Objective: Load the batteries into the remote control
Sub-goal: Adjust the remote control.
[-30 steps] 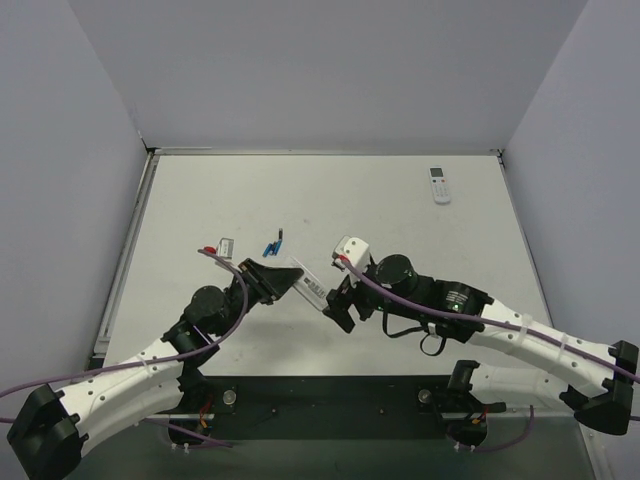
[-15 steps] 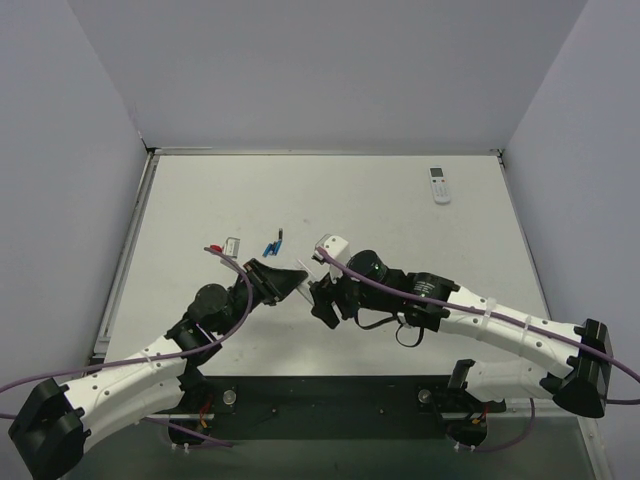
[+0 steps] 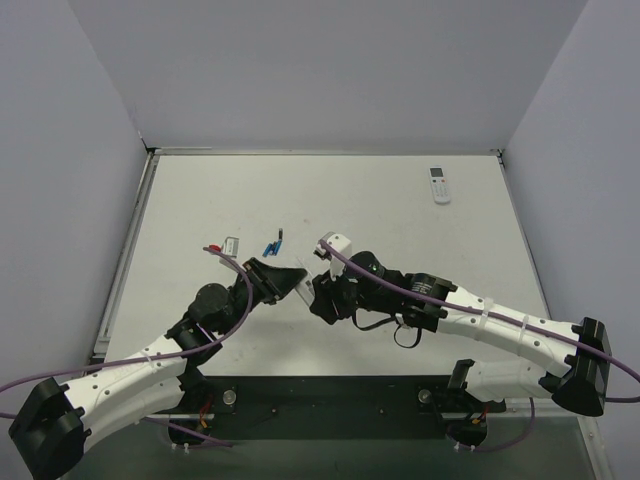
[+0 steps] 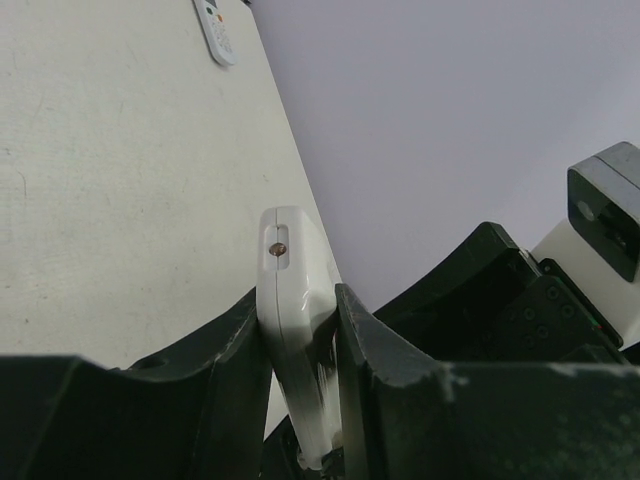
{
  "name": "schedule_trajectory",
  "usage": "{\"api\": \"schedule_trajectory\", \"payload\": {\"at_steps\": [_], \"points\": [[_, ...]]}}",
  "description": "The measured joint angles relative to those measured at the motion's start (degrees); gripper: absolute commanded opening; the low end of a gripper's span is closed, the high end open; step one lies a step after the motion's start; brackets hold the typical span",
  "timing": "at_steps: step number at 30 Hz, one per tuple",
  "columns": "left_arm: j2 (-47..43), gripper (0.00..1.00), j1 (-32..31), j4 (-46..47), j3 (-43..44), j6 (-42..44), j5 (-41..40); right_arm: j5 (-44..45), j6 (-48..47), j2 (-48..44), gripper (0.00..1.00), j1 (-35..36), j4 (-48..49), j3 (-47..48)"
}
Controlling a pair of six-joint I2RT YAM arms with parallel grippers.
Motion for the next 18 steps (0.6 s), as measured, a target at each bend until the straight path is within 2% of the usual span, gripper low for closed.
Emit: {"api": "schedule_trajectory", "payload": {"at_steps": [7, 15, 18], "points": [[-0.2, 0.64, -0.3, 0.1, 0.0, -0.3, -4.3, 2.5, 6.7, 0.0, 0.0, 0.7, 0.3, 0.0], [0.8, 0.65, -1.2, 1.2, 0.0, -0.5, -7.3, 7.1, 10.6, 1.1, 0.0, 2.2, 0.3, 0.0], [1.9, 0.63, -1.6, 1.6, 0.1, -0.5, -7.9, 8.5, 11.4, 1.4, 0.0, 2.3, 0.3, 0.0]]}}
